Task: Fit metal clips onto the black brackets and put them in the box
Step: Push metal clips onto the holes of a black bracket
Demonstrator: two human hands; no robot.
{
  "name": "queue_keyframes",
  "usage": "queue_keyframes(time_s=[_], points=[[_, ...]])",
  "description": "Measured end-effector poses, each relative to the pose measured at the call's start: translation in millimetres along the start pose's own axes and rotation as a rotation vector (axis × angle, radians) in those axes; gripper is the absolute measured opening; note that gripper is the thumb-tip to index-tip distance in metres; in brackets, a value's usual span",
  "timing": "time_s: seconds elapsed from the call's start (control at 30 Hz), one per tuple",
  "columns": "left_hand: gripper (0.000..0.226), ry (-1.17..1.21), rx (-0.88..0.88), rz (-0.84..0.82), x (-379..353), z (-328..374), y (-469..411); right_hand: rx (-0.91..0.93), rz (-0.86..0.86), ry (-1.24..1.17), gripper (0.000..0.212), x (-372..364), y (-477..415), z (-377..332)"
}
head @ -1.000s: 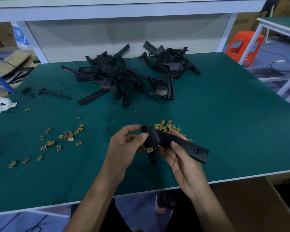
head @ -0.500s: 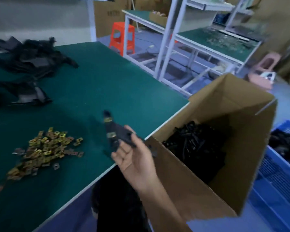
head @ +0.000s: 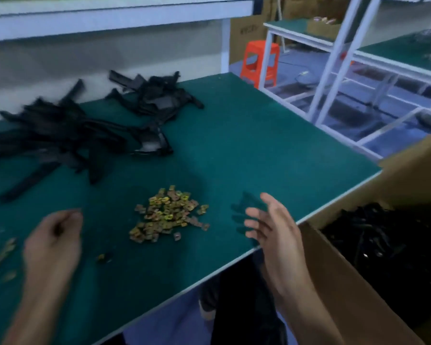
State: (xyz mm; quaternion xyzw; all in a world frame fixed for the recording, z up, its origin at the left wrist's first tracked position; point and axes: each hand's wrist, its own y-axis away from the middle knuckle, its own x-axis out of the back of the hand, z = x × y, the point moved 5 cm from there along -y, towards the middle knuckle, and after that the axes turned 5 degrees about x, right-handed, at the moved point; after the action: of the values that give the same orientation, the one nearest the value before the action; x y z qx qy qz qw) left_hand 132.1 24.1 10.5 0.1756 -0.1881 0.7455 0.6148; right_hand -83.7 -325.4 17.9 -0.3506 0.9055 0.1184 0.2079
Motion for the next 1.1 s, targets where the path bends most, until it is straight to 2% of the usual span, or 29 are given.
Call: queue_keyframes(time_s=[0.07,0.13,0.17,0.27,0.37,0.43,0.5,0.57,0.6,0.67,0.77,0.87,0.97,1.03,1.1], points=[[0.012,-0.004,-0.05,0.125,12.7,19.3,-8.4,0.1,-0.21,0.223,0.017,-49.8,9.3,13.6],[0.022,-0.077,-0.065,0.187,15.6,28.7,-22.1,0.129,-0.393,0.365,0.017,-90.0,23.7,30.4],[0.029,-0.156,-0.072,0.212,16.5,31.1,-28.2,0.128,-0.431,0.413,0.017,-103.0,29.7,37.9],[0.054,-0.355,-0.055,0.108,8.8,26.9,-43.5,0.211,-0.435,0.574,0.014,-114.3,36.6,53.1],[0.055,-0.443,-0.014,-0.023,-5.3,17.6,-55.8,0.201,-0.412,0.6,0.02,-110.3,34.0,56.0],[0.055,-0.462,-0.055,-0.032,-14.8,25.6,-64.7,0.164,-0.392,0.579,0.02,-108.1,31.9,56.8],[0.063,-0.508,-0.089,-0.049,-28.5,36.9,-75.7,0.16,-0.391,0.576,0.011,-109.8,31.0,57.3],[0.073,-0.588,-0.071,-0.086,-43.1,45.8,-84.1,0.163,-0.401,0.593,0.015,-110.8,31.2,58.2],[0.074,-0.626,-0.056,-0.099,-49.2,47.4,-86.5,0.161,-0.406,0.6,0.017,-110.3,31.4,58.6],[0.058,-0.673,-0.063,-0.081,-56.4,48.5,-89.7,0.159,-0.409,0.588,0.015,-108.9,31.8,58.4],[0.035,-0.49,-0.037,0.027,-49.3,48.4,-90.1,0.165,-0.404,0.588,0.013,-107.2,30.8,60.0],[0.039,-0.115,0.132,0.077,-37.1,45.5,-64.8,0.176,-0.417,0.609,0.014,-108.2,29.4,62.2],[0.04,0.101,0.15,0.003,-32.4,52.9,-7.4,0.202,-0.437,0.625,0.012,-111.7,30.1,62.4],[0.038,0.104,0.079,-0.052,-32.9,60.7,41.1,0.211,-0.446,0.65,0.014,-113.5,30.6,60.6],[0.034,0.104,0.019,-0.18,-42.6,68.5,91.4,0.197,-0.466,0.625,0.023,-114.4,30.5,58.2]])
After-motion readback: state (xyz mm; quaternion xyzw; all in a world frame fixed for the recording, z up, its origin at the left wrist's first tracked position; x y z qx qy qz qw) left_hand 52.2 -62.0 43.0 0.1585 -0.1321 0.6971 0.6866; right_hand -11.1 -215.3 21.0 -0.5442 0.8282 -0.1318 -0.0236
